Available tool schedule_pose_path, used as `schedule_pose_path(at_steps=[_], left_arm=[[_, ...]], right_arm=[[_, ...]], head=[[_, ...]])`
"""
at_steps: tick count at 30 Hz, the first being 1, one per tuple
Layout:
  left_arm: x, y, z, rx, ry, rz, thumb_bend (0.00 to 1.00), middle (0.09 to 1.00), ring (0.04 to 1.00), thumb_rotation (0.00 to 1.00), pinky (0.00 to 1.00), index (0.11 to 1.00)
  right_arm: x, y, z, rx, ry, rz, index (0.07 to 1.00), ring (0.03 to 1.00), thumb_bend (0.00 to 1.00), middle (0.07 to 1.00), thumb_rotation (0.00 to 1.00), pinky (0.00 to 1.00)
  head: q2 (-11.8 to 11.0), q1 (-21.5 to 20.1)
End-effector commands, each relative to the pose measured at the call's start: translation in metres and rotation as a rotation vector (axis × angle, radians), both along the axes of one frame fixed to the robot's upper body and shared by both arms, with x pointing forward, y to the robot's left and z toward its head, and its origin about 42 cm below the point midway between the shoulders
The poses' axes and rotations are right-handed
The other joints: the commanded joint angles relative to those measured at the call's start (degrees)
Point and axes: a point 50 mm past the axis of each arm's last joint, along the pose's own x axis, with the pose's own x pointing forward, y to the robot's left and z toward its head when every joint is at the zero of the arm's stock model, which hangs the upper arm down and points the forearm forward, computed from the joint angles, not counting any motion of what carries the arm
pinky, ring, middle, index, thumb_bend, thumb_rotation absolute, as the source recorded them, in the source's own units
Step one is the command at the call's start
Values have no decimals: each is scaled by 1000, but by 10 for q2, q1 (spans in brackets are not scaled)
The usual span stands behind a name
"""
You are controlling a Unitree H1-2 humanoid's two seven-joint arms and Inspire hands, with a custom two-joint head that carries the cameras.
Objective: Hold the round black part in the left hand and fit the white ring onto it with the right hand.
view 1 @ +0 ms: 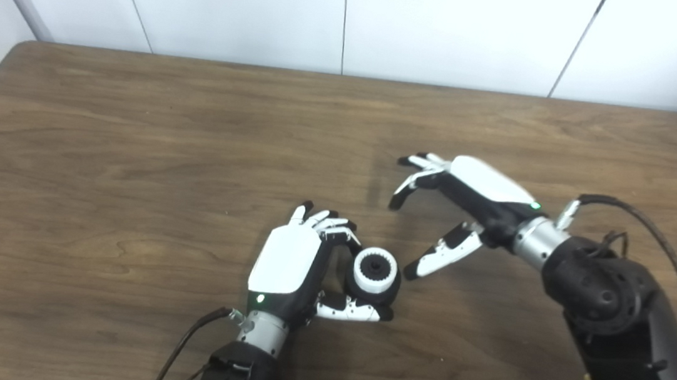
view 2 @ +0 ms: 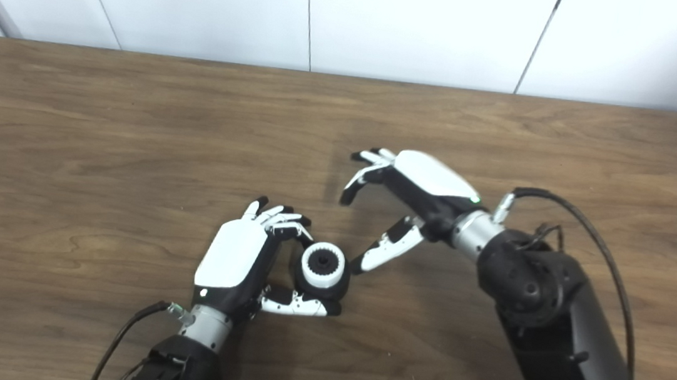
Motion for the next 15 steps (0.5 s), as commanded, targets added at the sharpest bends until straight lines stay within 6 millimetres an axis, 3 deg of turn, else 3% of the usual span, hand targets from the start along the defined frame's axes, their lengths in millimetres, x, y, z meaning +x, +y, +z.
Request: schedule_pose_path(at_steps=[1,7,12,13,15], left_arm=[[-7,4,-19,28,107,-23,522,770,866,50,995,486],[-7,12,-20,28,101,-16,522,766,859,56,982,489],[-5,20,-19,21,97,-21,523,769,847,72,960,496],[-4,21,-18,18,101,-20,719,775,846,141,956,596],[-2,24,-15,7,119,-20,846,793,853,194,965,691]], right_arm=[[1,-5,27,11,-105,-8,661,1000,962,943,240,1000],[-1,-25,38,31,-114,-65,678,1000,968,945,212,986],[-3,-40,44,24,-136,-102,693,996,960,946,251,945],[-3,-43,45,26,-138,-110,690,993,964,943,263,932],[-4,-45,45,29,-142,-121,686,991,968,939,268,921]], head=[[-1,-2],[-4,-8],[-6,-12],[-6,-12],[-8,-11]])
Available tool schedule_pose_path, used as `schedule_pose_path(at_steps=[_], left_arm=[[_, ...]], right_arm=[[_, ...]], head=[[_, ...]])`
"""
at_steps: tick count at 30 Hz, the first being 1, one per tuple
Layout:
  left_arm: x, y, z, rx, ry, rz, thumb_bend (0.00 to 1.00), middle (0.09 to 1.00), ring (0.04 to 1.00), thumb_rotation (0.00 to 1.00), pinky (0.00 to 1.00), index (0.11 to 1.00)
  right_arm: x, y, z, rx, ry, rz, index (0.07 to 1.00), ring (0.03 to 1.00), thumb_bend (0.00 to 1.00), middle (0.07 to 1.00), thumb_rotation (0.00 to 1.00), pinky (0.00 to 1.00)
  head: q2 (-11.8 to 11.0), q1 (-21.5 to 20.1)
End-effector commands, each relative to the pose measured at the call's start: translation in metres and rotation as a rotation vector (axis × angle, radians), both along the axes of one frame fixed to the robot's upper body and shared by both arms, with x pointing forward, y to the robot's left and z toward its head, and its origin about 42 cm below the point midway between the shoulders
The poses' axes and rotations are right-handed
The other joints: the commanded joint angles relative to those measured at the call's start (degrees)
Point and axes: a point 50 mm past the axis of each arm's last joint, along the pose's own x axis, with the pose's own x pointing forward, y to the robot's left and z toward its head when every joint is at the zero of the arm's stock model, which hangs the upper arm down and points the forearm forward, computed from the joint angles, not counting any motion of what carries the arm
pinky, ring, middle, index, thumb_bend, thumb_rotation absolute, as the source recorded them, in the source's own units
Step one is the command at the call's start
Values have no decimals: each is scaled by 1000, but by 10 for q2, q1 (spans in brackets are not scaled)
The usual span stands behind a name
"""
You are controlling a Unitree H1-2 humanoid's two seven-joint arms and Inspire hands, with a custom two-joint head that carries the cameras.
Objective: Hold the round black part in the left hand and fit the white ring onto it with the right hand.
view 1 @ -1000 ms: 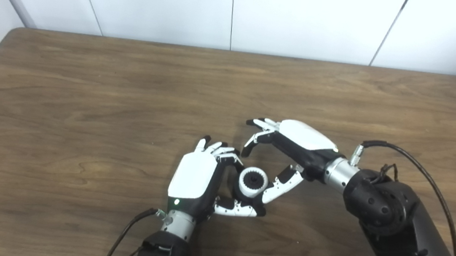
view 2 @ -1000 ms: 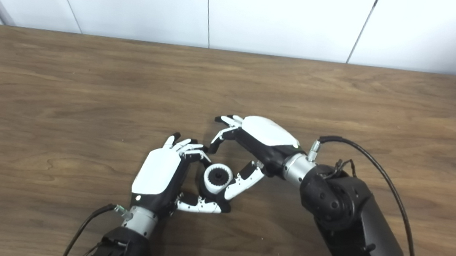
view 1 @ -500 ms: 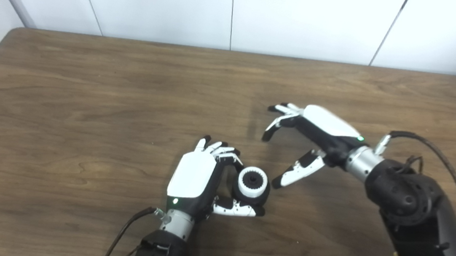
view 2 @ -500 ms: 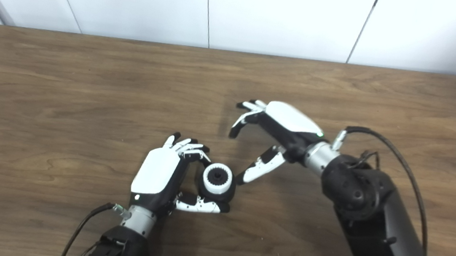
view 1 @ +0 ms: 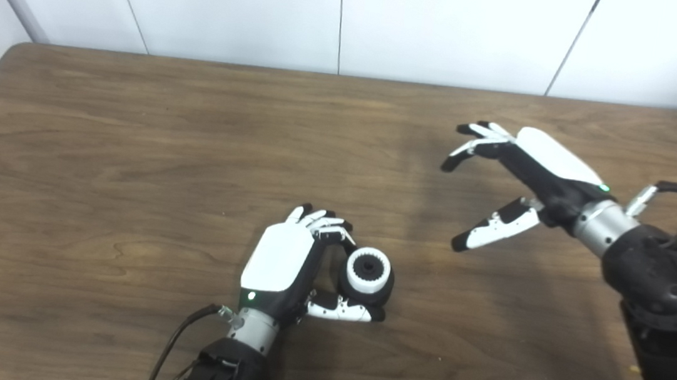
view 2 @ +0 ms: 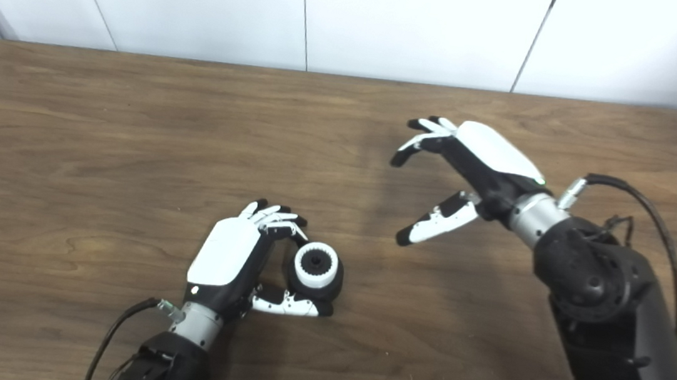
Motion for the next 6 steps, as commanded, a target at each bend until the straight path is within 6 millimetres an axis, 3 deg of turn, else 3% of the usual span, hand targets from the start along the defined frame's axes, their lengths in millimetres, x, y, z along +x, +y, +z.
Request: schedule_pose_path(at_steps=[1,6], left_arm=[[-5,9,-14,21,128,-3,884,803,857,215,970,729],[-3,17,2,6,130,-38,973,846,878,263,985,820]], right_arm=[[-2,-1,18,13,-84,5,685,990,969,938,267,918],[-2,-1,14,23,-86,-8,686,984,973,930,268,915]], head=[[-1,1],[-4,9]])
